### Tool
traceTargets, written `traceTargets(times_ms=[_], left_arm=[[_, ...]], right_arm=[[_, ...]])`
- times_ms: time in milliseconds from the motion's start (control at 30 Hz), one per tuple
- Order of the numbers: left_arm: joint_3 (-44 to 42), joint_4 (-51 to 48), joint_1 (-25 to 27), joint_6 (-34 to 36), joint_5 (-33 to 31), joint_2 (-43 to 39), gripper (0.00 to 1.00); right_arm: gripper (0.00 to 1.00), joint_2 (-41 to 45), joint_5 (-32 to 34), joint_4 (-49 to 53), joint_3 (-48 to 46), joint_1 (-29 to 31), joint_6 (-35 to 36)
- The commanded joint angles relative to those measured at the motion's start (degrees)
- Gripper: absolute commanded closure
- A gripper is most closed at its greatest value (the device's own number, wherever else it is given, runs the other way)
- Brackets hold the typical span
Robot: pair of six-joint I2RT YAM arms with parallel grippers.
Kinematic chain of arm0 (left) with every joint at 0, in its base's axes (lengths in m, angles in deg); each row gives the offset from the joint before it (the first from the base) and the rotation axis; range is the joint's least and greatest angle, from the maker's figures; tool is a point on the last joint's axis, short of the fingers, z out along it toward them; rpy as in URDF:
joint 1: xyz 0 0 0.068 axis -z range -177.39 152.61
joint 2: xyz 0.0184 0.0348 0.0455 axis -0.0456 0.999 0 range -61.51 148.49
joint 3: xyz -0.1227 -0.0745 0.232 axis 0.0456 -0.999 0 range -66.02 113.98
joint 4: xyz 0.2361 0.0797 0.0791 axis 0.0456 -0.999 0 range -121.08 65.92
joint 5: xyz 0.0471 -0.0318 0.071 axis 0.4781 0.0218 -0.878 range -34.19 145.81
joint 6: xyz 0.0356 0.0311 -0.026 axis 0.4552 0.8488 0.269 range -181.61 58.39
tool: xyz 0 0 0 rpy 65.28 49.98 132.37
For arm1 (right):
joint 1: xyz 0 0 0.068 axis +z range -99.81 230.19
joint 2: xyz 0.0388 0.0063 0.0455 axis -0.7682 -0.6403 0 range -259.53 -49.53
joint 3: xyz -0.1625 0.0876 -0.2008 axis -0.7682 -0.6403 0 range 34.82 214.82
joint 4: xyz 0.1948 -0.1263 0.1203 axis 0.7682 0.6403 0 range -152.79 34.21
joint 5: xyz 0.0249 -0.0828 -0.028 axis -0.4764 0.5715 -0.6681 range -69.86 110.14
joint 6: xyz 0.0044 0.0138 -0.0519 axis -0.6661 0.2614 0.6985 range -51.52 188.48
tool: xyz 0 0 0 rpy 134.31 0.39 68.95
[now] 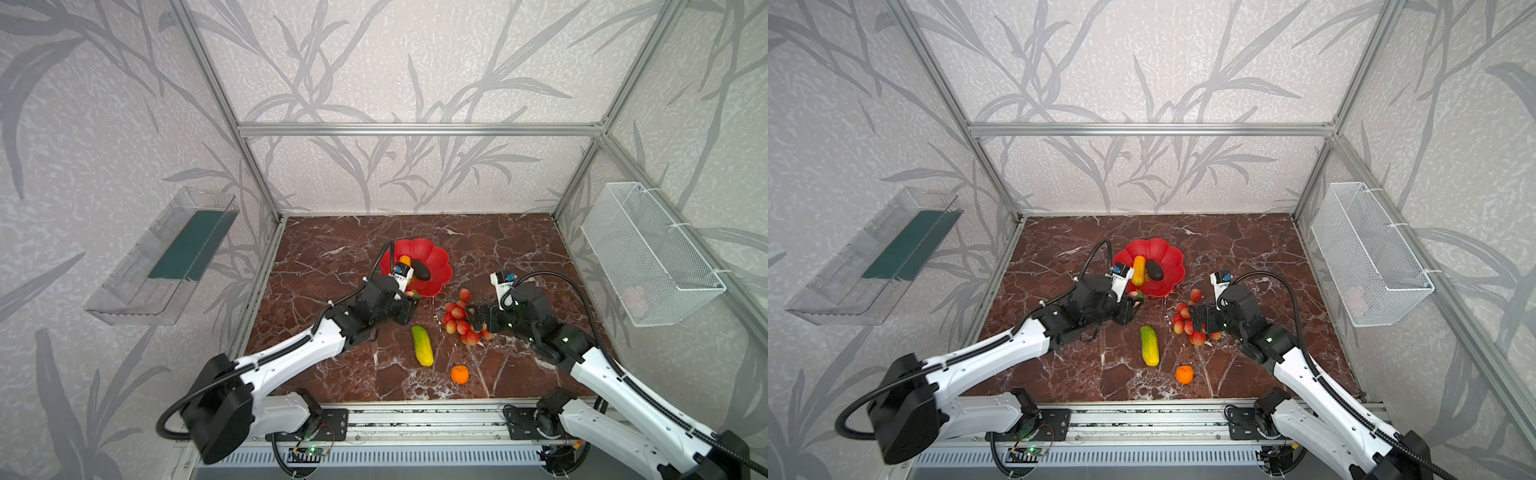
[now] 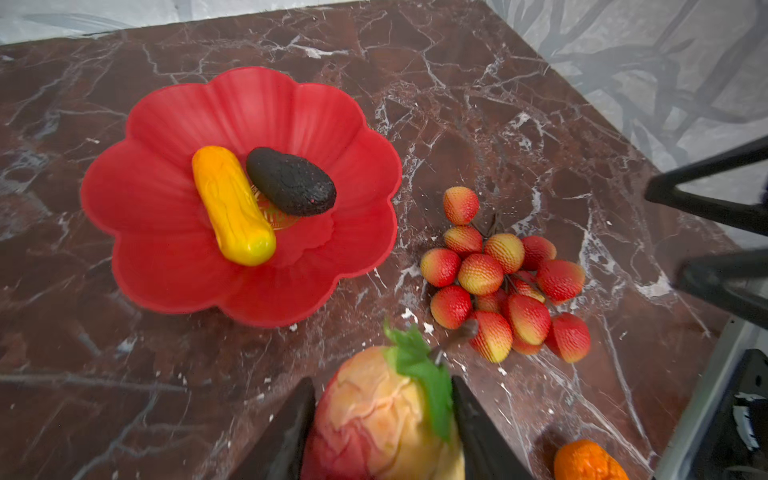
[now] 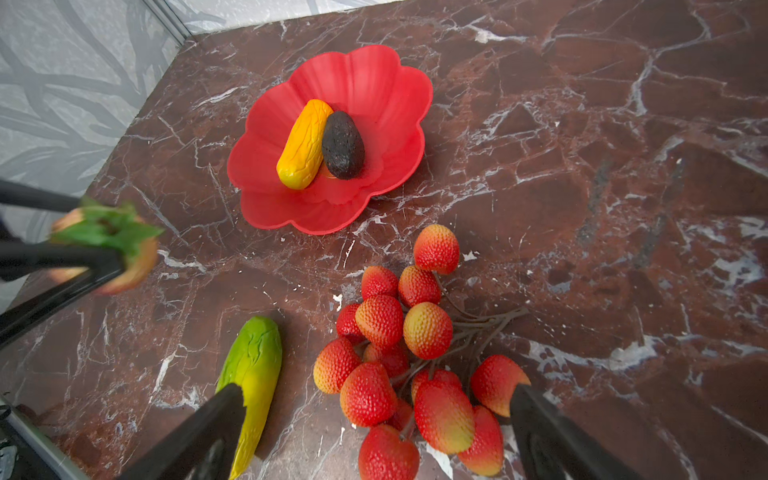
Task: Place and organize the fake fruits in the fruit bowl
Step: 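Grasp the pink peach with the left gripper and place it in the bowl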
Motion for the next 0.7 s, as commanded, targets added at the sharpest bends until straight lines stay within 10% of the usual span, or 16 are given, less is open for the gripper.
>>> traceTargets(times_ms=[0,500,667], left_arm=[[8.15,-1.66,-1.90,8.13,4.93,10.37,0.54],[33.79,-17.13,-3.21,13.84,-3.98,37.20,0.58],[35.08,-17.22,-3.30,12.90,-4.61,38.37,0.38]], right_arm=[[0.02,2.84,0.58,6.04,-0.42,0.07,-0.46],[0.04,11.10,-0.90,12.17,-5.22,0.07,-1.83],[0.08,10.91,-2.80,12.76,-4.87,0.15,-3.23]])
